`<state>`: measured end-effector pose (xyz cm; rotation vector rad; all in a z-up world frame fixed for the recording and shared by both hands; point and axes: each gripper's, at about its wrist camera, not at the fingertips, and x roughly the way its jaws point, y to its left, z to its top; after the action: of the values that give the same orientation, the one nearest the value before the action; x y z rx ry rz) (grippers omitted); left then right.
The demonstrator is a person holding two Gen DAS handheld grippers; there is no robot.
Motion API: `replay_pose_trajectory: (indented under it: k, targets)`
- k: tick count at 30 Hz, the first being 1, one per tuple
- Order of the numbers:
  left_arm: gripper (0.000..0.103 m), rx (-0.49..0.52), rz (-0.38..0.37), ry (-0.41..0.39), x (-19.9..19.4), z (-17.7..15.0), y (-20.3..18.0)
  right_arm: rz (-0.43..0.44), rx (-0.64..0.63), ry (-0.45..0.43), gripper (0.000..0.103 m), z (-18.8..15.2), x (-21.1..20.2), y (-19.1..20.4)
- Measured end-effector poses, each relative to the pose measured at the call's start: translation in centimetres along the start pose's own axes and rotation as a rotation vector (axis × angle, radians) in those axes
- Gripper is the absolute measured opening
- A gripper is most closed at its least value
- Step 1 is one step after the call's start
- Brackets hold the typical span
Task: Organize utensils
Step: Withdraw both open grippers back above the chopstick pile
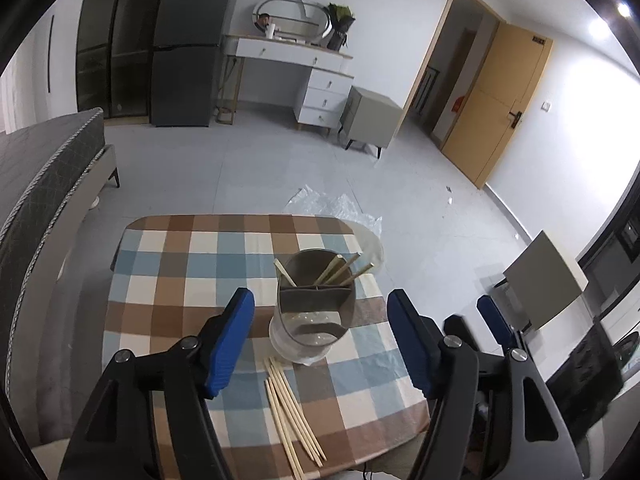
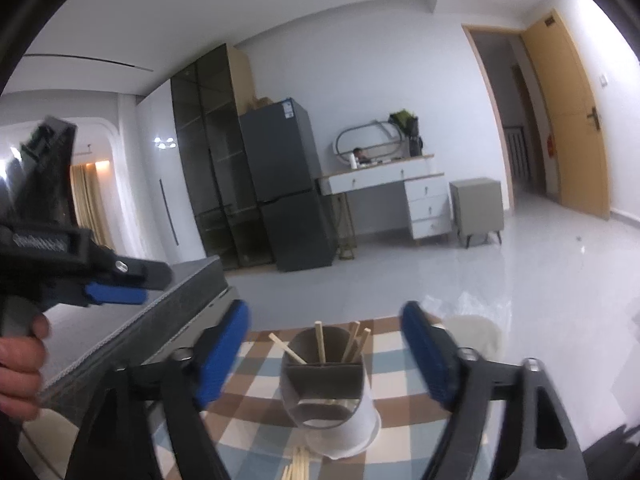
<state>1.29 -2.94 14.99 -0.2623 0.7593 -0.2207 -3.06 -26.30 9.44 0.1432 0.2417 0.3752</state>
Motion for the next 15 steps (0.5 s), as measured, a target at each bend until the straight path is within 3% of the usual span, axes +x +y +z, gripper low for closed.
replay_pose_trajectory:
  k: [4, 9, 11, 15]
  targets:
    - [0.083, 0.001, 0.020, -0.061, -2.7, -1.4, 0.3, 0.009, -0.004, 0.000, 0.091, -1.0, -0.8, 0.8]
    - [0.086, -0.006, 0.099, -0.162, -4.3, -3.9, 1.4, 0.028, -0.015, 0.020, 0.093, -2.5, -1.3, 1.8]
    - [0.092, -0.010, 0.157, -0.222, -4.4, -5.1, 2.1, 0.034, -0.020, 0.027, 0.095, -2.9, -1.6, 2.2]
    - [0.095, -0.031, 0.207, -0.243, -2.5, -7.1, 3.9, 0.045, -0.038, 0.048, 0.099, -3.7, -2.0, 2.9]
